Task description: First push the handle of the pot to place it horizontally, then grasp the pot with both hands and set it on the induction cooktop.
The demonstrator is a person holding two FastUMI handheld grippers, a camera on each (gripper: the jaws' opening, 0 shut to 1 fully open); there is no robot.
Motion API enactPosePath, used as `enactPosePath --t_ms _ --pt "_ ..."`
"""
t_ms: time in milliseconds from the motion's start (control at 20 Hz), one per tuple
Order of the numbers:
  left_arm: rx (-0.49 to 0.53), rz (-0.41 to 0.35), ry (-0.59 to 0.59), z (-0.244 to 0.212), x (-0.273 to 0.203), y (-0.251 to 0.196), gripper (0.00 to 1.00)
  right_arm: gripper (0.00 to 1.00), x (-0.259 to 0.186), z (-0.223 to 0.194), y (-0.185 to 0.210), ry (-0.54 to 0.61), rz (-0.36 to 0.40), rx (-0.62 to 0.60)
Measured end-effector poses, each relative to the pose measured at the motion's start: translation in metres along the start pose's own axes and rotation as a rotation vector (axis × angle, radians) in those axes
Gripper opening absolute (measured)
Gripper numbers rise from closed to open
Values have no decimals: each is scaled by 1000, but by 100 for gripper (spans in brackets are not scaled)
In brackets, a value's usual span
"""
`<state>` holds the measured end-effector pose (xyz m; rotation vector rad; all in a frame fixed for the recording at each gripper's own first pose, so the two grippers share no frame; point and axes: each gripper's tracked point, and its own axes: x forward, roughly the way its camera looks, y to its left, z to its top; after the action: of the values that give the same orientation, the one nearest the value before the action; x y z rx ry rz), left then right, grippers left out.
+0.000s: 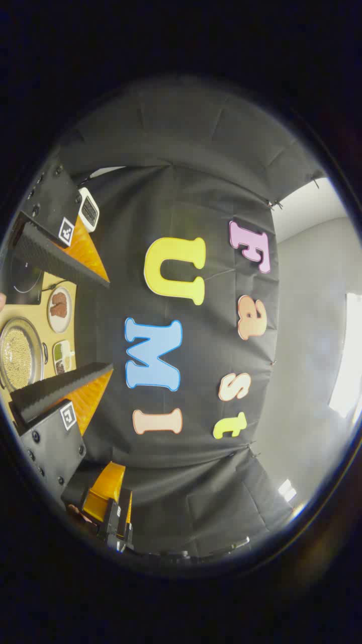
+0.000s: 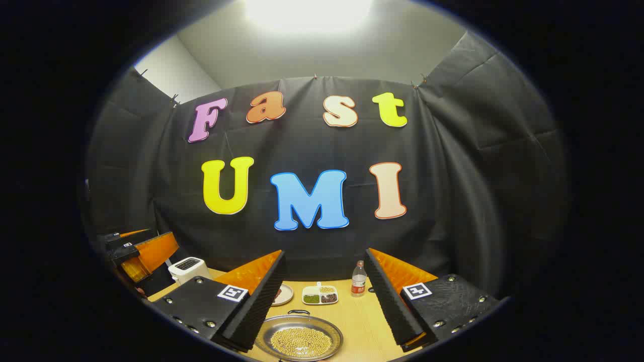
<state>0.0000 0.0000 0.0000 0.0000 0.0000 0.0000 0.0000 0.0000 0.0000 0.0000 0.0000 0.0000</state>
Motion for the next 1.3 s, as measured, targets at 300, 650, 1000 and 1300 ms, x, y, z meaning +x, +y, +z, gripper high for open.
enactPosePath --t_ms 300,650,1000,1300 --pt "-2 3 8 1 7 0 94 96 1 -2 -1 9 -5 8" --pt "7 12 9 2 5 0 96 96 3 -7 3 19 3 19" --pt "14 26 16 1 9 9 94 96 8 -14 -4 33 -12 23" --pt "8 21 40 -10 14 10 94 96 13 -28 -1 69 -9 16"
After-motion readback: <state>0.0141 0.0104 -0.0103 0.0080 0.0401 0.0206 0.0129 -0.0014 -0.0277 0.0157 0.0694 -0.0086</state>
